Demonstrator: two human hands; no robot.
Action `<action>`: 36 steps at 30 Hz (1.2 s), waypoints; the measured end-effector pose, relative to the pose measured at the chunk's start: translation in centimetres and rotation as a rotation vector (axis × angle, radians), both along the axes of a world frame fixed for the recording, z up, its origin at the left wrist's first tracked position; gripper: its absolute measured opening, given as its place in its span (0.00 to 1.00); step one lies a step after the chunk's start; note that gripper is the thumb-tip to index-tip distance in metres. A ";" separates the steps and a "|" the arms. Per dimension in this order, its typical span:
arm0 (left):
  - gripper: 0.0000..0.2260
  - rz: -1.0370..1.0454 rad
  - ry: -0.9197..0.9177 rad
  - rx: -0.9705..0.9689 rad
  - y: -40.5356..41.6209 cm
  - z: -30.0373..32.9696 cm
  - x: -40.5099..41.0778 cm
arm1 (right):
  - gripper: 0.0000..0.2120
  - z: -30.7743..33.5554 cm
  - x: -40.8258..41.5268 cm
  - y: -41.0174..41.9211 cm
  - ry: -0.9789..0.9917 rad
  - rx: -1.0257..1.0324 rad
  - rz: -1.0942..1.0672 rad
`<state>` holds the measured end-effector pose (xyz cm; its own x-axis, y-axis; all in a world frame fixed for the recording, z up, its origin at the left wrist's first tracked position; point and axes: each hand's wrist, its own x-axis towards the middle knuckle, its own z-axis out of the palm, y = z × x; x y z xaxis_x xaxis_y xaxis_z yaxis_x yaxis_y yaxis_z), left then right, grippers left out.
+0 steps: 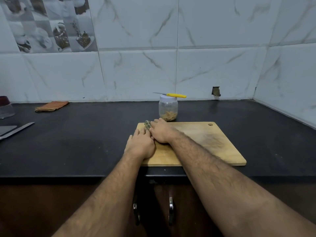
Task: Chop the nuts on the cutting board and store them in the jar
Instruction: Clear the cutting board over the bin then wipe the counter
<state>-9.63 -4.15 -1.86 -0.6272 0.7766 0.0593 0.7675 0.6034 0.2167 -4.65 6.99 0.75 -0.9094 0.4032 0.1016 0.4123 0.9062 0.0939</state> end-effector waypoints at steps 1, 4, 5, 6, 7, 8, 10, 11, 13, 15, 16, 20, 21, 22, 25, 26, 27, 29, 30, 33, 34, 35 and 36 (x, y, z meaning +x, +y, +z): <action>0.24 0.013 0.000 0.001 0.1 -0.1 0.0 | 0.20 -0.1 0.1 0.1 0.015 -0.007 -0.009; 0.23 0.056 0.029 -0.026 0.1 0.0 0.3 | 0.20 -0.1 0.9 1.1 0.064 -0.067 -0.017; 0.23 0.068 0.039 -0.032 0.2 0.1 0.3 | 0.19 0.0 1.4 1.7 0.094 -0.059 -0.013; 0.22 0.080 0.035 -0.037 0.4 0.1 0.3 | 0.19 0.1 2.0 2.3 0.108 -0.050 -0.025; 0.22 0.090 0.029 -0.041 0.4 0.0 0.5 | 0.19 0.0 2.7 3.2 0.104 -0.056 -0.060; 0.22 0.100 0.028 -0.046 0.5 0.1 0.6 | 0.18 -0.1 3.5 4.2 0.102 -0.077 -0.104; 0.22 0.112 0.025 -0.055 0.4 -0.1 0.7 | 0.19 -0.4 5.8 7.0 0.034 -0.034 -0.206; 0.22 0.113 0.029 -0.051 0.4 -0.2 0.6 | 0.19 -0.4 7.1 8.3 0.010 -0.034 -0.295; 0.22 0.108 0.030 -0.040 0.4 -0.1 0.6 | 0.20 -0.3 9.2 10.6 0.027 -0.097 -0.466; 0.23 0.094 0.024 -0.033 0.2 -0.1 0.9 | 0.21 -0.4 8.9 10.9 0.061 -0.119 -0.478; 0.23 0.086 0.023 -0.025 0.1 -0.1 1.1 | 0.21 -0.3 8.0 10.1 0.071 -0.096 -0.423; 0.24 0.087 0.023 -0.012 0.1 0.1 1.1 | 0.21 0.0 2.9 4.0 0.151 -0.231 -0.175; 0.25 0.099 0.026 -0.013 0.2 0.1 1.1 | 0.21 -0.2 2.2 3.3 0.170 -0.241 -0.159; 0.25 0.115 0.026 -0.013 0.4 0.2 1.1 | 0.21 0.0 1.9 3.0 0.197 -0.243 -0.150; 0.25 0.141 0.023 -0.025 0.3 0.2 1.1 | 0.20 -0.4 3.0 4.0 0.217 -0.306 -0.160; 0.25 0.143 0.018 -0.024 0.3 0.1 1.0 | 0.19 -0.2 3.8 4.6 0.206 -0.288 -0.177; 0.25 0.144 0.013 -0.026 0.2 0.1 1.0 | 0.19 -0.2 4.6 5.3 0.194 -0.275 -0.190; 0.25 0.142 0.007 -0.022 0.1 0.1 1.1 | 0.19 -0.1 6.6 7.4 0.188 -0.257 -0.256; 0.25 0.143 0.008 -0.019 0.1 0.1 1.1 | 0.18 0.0 7.7 8.6 0.215 -0.266 -0.305; 0.25 0.157 -0.001 -0.020 0.3 0.3 1.4 | 0.19 -0.1 11.1 11.8 0.252 -0.306 -0.450; 0.25 0.173 -0.006 -0.018 0.4 0.4 1.6 | 0.20 0.0 11.7 12.4 0.259 -0.321 -0.477; 0.24 0.191 -0.012 -0.014 0.6 0.5 1.8 | 0.21 0.0 12.0 12.6 0.259 -0.330 -0.490; 0.24 0.200 -0.016 -0.005 0.8 0.5 2.0 | 0.21 0.0 11.9 12.7 0.251 -0.326 -0.499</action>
<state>-7.59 -3.36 -1.32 -0.7702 0.6363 0.0444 0.6284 0.7449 0.2244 7.28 19.65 0.78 -0.5690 0.8177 0.0878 0.7653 0.5655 -0.3075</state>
